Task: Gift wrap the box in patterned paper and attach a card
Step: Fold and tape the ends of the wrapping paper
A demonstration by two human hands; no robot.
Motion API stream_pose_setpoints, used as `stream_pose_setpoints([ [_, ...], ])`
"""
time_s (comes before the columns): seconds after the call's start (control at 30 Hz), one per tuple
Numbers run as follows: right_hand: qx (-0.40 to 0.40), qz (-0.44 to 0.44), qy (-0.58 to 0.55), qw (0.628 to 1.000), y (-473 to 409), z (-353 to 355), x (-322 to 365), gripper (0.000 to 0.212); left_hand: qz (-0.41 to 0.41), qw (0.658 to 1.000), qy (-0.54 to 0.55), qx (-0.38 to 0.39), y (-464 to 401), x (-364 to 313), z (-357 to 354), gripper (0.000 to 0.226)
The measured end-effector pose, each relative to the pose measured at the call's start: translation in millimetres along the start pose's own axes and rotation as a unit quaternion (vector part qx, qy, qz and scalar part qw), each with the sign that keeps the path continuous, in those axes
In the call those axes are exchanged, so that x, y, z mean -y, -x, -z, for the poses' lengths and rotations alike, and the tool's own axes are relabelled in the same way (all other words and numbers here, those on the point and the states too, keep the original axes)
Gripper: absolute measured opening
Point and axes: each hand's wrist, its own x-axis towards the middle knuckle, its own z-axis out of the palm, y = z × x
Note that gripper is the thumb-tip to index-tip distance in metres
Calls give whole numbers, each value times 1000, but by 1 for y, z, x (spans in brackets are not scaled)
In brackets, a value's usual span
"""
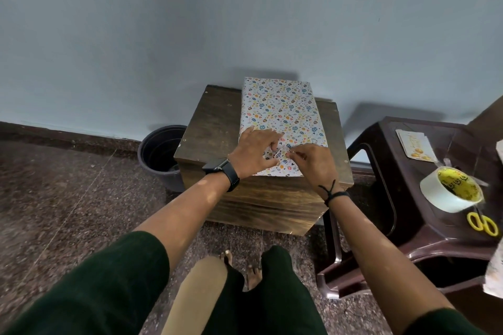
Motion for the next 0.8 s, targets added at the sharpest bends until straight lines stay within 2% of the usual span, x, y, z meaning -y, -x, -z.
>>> stream_pose_setpoints([
  [0.1,-28,-49,-12,998,0,-3,6,20,-1,999,-25,-40,-1,0,-5,46],
  [0.2,-47,-72,-19,996,0,-5,8,14,8,997,-19,-73,-4,-1,-7,33],
  [0.3,-68,-85,-40,993,2,-6,8,18,10,996,3,-89,-6,1,-11,22],
  [0.57,-76,-69,-61,993,5,-7,6,18,12,991,4,-130,-10,5,-18,14],
  [0.8,-80,-65,-62,993,3,-9,5,18,3,990,-11,-143,-12,2,-16,17],
])
